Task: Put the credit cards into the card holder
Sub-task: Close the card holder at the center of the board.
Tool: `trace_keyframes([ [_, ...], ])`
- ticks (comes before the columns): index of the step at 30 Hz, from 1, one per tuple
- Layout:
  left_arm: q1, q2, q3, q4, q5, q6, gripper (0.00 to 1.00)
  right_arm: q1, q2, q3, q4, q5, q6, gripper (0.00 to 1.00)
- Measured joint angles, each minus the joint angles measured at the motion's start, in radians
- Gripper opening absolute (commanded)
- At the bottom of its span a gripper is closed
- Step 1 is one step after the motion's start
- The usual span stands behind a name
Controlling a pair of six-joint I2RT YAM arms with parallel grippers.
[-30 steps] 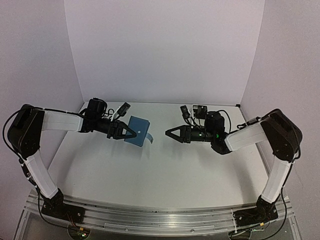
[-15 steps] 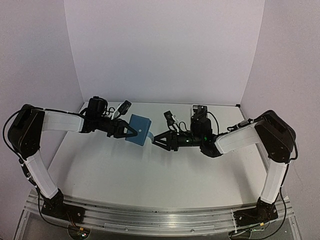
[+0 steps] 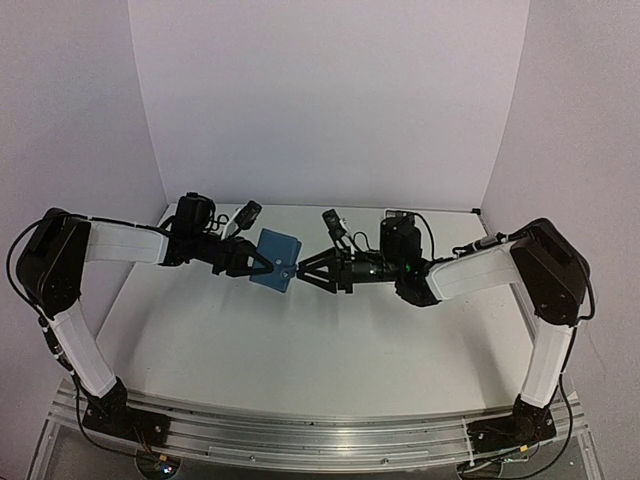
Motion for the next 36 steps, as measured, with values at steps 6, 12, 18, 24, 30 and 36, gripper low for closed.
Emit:
trace_keyframes([
  [6, 0.000, 0.009, 0.004, 0.001, 0.000, 0.000, 0.00, 0.010, 0.035, 0.042, 0.016, -0.024, 0.025, 0.43],
  [12, 0.001, 0.009, 0.004, 0.001, -0.005, -0.006, 0.00, 0.010, 0.059, 0.043, 0.074, -0.032, 0.075, 0.46],
  [18, 0.003, 0.009, 0.004, 0.000, -0.014, -0.029, 0.00, 0.011, 0.089, 0.054, 0.122, -0.035, 0.108, 0.50],
  [24, 0.008, 0.009, 0.004, 0.000, -0.021, -0.051, 0.00, 0.012, 0.111, 0.062, 0.168, -0.035, 0.133, 0.54],
  [30, 0.008, 0.009, 0.004, 0.001, -0.016, -0.060, 0.00, 0.017, 0.116, 0.063, 0.193, -0.039, 0.154, 0.55],
  [36, 0.003, 0.010, 0.004, 0.010, -0.044, -0.096, 0.00, 0.029, 0.117, 0.066, 0.215, -0.040, 0.178, 0.60],
])
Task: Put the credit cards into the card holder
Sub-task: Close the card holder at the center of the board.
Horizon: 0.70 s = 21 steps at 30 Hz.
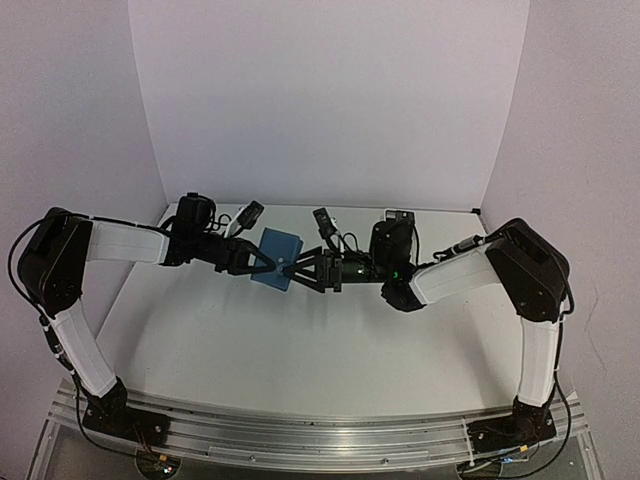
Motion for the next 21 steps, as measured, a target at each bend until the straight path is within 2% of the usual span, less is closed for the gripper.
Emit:
trace_keyframes([
  [3, -0.008, 0.000, 0.000, 0.003, -0.014, -0.016, 0.00, 0.028, 0.000, 0.006, 0.022, 0.004, 0.016, 0.59],
  [6, -0.011, 0.000, 0.000, 0.011, -0.018, -0.026, 0.00, 0.033, 0.000, 0.006, 0.023, 0.020, 0.019, 0.49],
  [7, -0.011, 0.000, 0.000, 0.018, -0.019, -0.032, 0.00, 0.032, 0.000, 0.005, 0.022, 0.027, 0.022, 0.49],
  [11, -0.013, 0.000, 0.000, 0.028, -0.019, -0.038, 0.00, 0.032, 0.000, 0.004, 0.022, 0.036, 0.026, 0.64],
  [17, -0.008, 0.000, 0.000, 0.044, -0.016, -0.035, 0.00, 0.029, -0.001, 0.003, 0.030, -0.008, 0.023, 0.68],
  [21, 0.007, 0.001, 0.001, 0.054, 0.026, -0.017, 0.00, 0.023, -0.063, -0.046, -0.064, -0.036, -0.063, 0.69],
])
